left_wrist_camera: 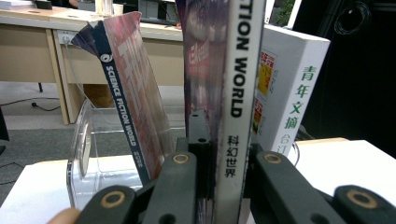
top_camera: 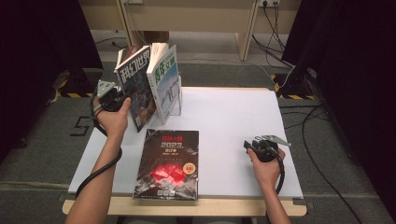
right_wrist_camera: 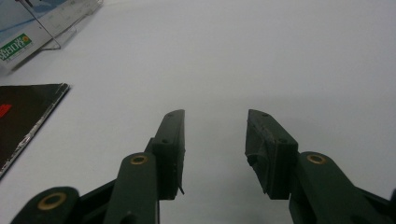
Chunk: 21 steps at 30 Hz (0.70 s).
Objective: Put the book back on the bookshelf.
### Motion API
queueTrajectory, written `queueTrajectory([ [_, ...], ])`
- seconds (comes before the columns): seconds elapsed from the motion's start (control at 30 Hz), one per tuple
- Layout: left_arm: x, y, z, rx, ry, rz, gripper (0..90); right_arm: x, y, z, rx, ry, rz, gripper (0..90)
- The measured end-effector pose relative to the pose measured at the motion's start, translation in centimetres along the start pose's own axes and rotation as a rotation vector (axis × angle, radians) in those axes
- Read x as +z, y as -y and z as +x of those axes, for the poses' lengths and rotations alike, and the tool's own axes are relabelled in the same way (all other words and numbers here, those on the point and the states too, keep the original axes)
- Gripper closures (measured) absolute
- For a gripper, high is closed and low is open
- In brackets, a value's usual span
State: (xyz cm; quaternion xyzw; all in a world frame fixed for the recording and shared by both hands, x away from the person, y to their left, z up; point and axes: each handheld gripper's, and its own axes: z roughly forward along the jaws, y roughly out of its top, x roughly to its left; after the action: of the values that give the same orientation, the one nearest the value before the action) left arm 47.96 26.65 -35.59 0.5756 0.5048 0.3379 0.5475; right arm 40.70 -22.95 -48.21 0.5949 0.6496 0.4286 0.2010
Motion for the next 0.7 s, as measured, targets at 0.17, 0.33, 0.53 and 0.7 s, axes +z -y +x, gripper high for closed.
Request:
queueTrajectory([
  [0.17,0.6,-0.1,-0.1,-0.003,-0.003,0.003,82.3,0.0,0.0,-0.1,-0.001,0.000,0.003,58.1],
  [0.33,1.0,-0.1,-0.3,-0.002,-0.002,0.009,82.4,-0.1,0.0,-0.2,0.001,0.003,0.004,58.2],
  [0.53,1.5,0.0,-0.4,0.003,-0.004,0.015,82.4,-0.1,0.0,-0.3,0.003,0.001,0.004,58.1],
  [0.7,1.9,-0.2,-0.4,0.005,-0.010,0.014,82.4,0.0,0.0,-0.3,0.001,0.001,0.004,58.1],
])
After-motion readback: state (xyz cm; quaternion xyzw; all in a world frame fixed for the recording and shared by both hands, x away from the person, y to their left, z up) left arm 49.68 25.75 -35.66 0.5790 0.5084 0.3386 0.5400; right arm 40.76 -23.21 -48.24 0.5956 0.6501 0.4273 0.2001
